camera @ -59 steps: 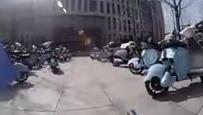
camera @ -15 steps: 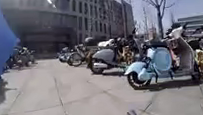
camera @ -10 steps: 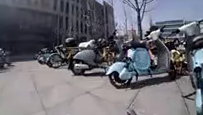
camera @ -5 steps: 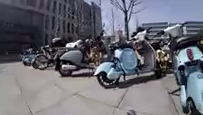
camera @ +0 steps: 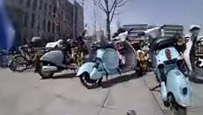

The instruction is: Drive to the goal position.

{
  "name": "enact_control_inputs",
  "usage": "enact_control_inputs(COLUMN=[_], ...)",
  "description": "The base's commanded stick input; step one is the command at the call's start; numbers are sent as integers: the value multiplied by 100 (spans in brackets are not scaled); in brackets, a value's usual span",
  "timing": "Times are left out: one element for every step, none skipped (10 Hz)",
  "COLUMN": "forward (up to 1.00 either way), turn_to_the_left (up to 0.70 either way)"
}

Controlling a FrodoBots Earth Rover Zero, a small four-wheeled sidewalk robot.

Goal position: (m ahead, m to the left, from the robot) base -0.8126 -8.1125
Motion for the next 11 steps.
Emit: enact_control_inputs(forward=[0,0,0,0,0,0,0,0,0,0,0], turn_to_the_left=[-100,-100,-100,-100,-100,-100,-100,-100,-100,-100,-100])
